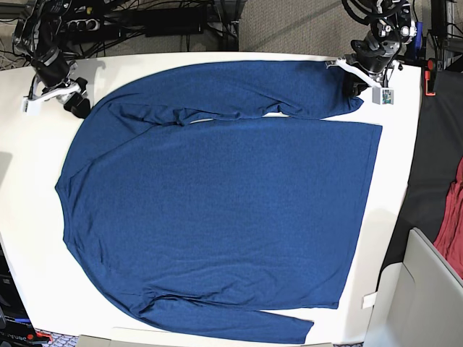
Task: Fold the T-shirt properly
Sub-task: 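Grasp the shoulder corners with both grippers and pull them apart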
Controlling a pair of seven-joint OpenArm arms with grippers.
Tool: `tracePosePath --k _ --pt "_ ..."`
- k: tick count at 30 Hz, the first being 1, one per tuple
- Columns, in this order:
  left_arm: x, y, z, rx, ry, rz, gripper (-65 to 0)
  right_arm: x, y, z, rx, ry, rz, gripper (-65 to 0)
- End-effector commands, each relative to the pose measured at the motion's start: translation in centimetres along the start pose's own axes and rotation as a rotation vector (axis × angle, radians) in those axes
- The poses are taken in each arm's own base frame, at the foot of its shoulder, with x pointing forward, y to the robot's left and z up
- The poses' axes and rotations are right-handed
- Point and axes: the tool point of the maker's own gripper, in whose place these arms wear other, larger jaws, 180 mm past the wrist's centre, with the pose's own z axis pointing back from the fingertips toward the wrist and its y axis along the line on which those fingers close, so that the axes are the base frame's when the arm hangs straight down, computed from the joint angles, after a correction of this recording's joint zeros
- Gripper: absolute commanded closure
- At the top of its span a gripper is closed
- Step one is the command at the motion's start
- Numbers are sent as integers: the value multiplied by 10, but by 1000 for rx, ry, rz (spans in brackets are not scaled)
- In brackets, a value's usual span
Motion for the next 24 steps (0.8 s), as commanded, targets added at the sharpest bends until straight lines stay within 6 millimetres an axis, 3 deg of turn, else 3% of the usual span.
tracePosePath --k 1,8,14,17,24 --pt "-12 1 2 3 55 -9 0 6 -5 -1 -25 -3 -4 -200" --pt "-12 1 2 4 55 -10 0 1 14 -24 21 17 -23 -191" --pt "-16 2 4 6 62 -9 0 -9 27 -33 27 35 -12 -29" --pt "-17 1 7 7 64 -12 0 -11 31 -29 34 57 -1 -18" --pt "-9 -7 22 -4 38 -45 0 4 22 13 -14 -13 68 -17"
